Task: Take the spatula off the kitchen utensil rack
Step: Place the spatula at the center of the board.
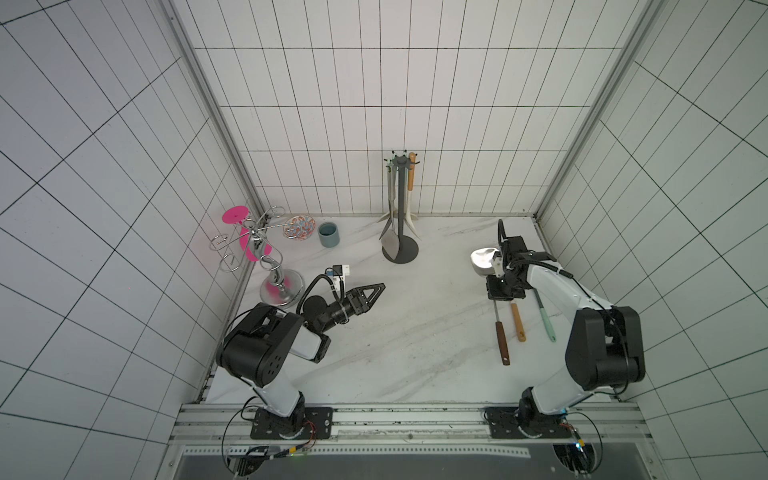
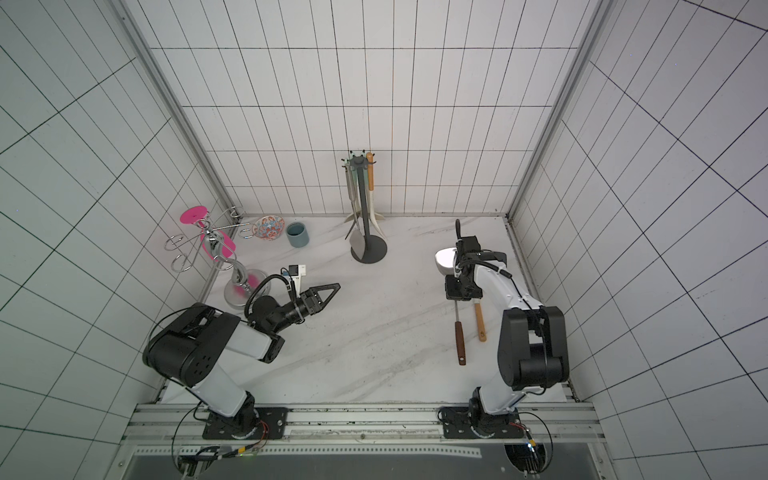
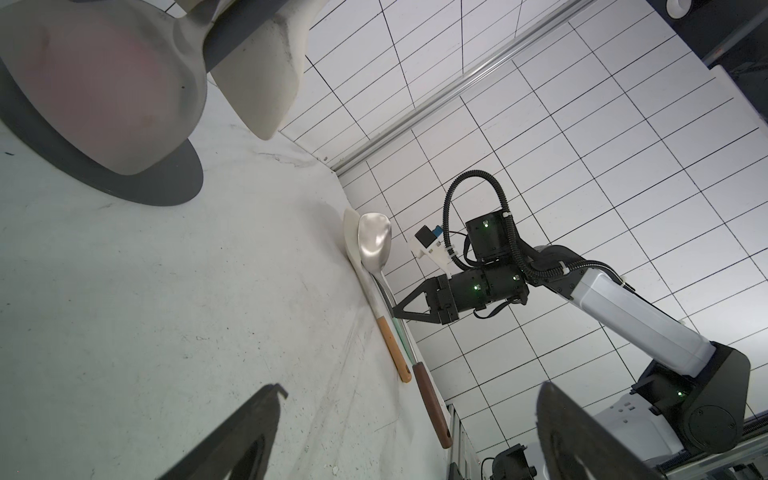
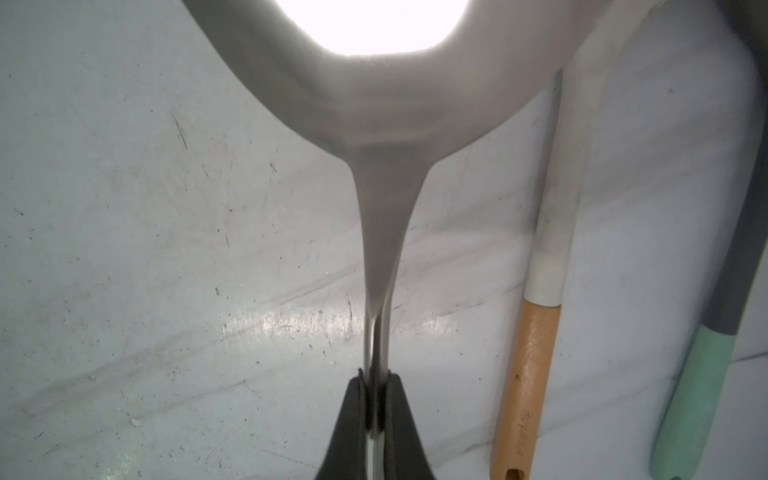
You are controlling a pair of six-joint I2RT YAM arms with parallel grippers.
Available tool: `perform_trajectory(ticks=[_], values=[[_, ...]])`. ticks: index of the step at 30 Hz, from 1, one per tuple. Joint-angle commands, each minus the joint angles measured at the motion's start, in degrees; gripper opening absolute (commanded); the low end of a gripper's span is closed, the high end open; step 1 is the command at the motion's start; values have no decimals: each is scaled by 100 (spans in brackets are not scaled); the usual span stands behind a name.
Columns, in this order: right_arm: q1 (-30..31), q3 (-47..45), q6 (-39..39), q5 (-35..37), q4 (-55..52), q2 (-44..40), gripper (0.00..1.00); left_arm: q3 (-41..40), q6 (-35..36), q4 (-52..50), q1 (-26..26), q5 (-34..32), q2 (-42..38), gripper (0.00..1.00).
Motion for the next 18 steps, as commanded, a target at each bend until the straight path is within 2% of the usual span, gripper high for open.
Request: perform_trajectory(ticks=[1,7,18], values=[[-163,705,-316,-273,207,247,0,53,42,157,-22,-48,-72,97],[-173,827,-441,-292,704,630,0,49,21,178,-22,-43,-65,97],[-182,1133,-347,-294,729,1441,0,62,130,30,-30,-82,-114,97]])
